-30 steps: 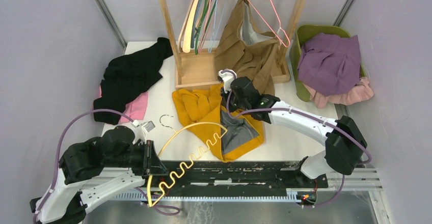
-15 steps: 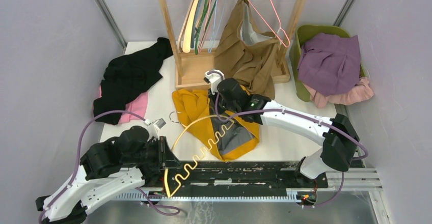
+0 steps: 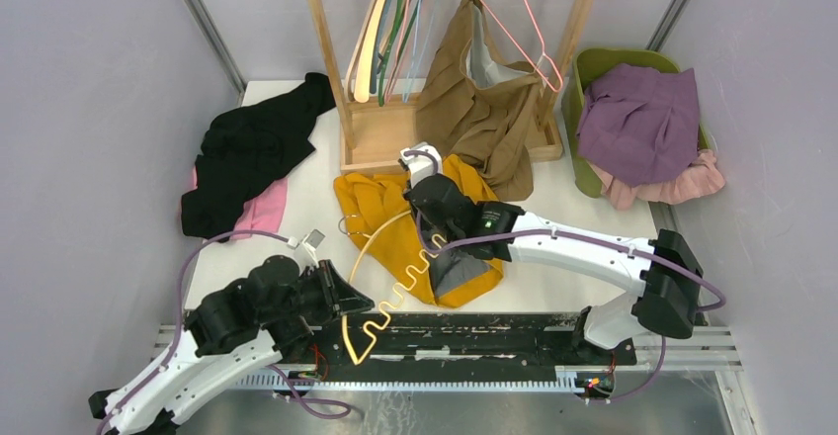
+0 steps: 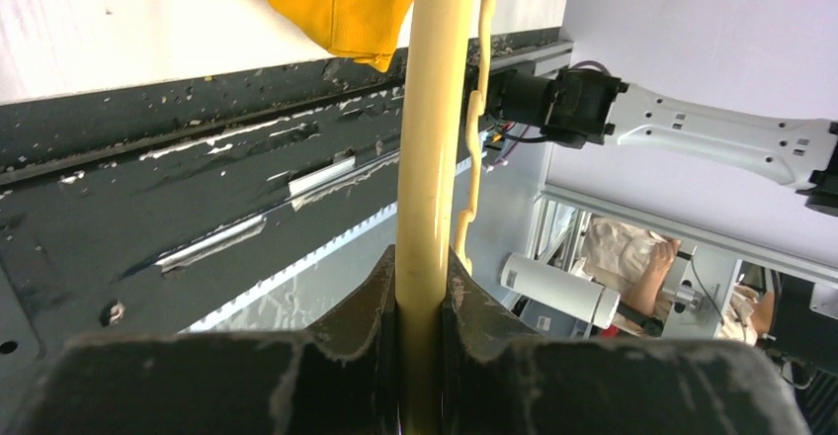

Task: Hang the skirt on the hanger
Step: Hang the skirt on the hanger.

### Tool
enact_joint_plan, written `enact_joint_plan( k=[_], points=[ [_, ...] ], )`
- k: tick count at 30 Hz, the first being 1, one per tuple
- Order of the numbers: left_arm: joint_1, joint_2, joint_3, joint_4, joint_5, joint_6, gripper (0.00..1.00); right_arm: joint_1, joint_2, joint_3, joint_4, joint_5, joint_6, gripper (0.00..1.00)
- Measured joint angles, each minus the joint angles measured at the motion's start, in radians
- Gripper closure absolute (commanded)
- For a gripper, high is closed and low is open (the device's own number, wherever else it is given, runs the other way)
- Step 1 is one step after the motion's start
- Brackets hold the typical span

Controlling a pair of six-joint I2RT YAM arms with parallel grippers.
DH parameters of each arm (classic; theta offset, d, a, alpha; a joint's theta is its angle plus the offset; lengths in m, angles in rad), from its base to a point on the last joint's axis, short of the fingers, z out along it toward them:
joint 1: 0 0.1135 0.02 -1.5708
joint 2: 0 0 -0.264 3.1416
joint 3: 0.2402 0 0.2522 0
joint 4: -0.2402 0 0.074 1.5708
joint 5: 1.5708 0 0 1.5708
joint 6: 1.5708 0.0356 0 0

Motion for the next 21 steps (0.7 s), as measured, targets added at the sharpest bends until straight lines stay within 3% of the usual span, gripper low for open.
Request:
enact_joint_plan(
  k=[9, 21],
  points=[
    [0.001, -0.024, -0.031, 0.077, -0.034, -0.038, 0.97, 0.004, -0.019, 0.014, 0.01, 0.069, 0.005, 0.99],
    [0.001, -0.047, -0.097, 0.098, -0.22, -0.079, 0.97, 0.111, -0.146, -0.126, 0.063, -0.038, 0.0, 0.99]
  ],
)
